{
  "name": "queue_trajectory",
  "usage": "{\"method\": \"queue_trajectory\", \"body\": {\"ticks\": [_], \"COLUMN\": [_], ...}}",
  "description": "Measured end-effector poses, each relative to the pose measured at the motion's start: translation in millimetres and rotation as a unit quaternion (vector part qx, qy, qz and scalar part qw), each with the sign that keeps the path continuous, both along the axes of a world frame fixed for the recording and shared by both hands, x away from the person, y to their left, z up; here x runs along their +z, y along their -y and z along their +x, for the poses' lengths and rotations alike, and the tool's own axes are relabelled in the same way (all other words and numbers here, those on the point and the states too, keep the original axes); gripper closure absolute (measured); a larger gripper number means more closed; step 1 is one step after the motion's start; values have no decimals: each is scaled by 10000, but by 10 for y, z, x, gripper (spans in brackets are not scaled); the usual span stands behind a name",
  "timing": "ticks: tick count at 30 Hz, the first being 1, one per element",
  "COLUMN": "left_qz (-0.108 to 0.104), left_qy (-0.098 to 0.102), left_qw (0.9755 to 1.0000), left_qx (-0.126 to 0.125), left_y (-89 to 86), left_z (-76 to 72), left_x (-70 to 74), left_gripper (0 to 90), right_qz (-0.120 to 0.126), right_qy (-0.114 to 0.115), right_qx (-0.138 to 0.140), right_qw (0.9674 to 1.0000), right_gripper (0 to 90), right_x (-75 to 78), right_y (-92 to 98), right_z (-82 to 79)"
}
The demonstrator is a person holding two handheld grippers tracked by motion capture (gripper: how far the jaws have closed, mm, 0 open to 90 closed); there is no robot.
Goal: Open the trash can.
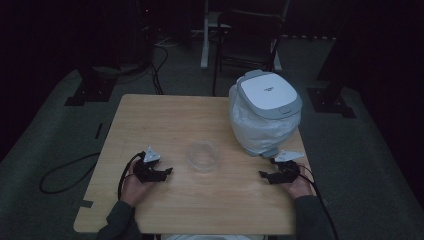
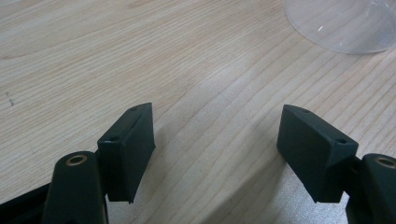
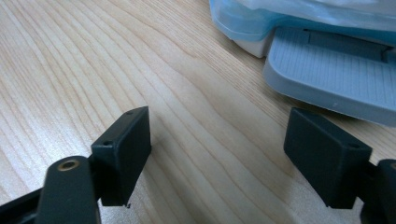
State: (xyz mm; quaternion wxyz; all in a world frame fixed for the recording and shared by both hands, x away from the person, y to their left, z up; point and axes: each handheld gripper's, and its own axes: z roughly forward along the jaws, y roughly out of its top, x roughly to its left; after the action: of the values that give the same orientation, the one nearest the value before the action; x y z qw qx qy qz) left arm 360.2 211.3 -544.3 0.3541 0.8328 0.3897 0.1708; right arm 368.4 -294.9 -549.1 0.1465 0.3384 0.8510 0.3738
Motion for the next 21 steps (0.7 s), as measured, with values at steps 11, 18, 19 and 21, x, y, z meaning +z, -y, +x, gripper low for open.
{"method": "queue_trajectory", "body": {"ticks": [11, 18, 19, 21], "left_qz": [-9, -32, -34, -43], "left_qy": [1, -10, -12, -18], "left_qw": [10000, 10000, 10000, 10000], "left_qx": [3, 7, 5, 3], "left_y": [-1, -4, -5, -7], "left_z": [1, 2, 3, 4], "left_x": [-1, 0, 0, 1], "left_gripper": [286, 286, 286, 286], "right_qz": [38, 245, 279, 289], "right_qy": [91, 286, 297, 311], "right_qx": [-144, -330, -356, -436], "right_qw": [9998, 9987, 9985, 9981], "right_gripper": [477, 489, 489, 488], "right_x": [116, 264, 288, 333], "right_y": [38, 54, 59, 68], "right_z": [-75, -131, -136, -152]}}
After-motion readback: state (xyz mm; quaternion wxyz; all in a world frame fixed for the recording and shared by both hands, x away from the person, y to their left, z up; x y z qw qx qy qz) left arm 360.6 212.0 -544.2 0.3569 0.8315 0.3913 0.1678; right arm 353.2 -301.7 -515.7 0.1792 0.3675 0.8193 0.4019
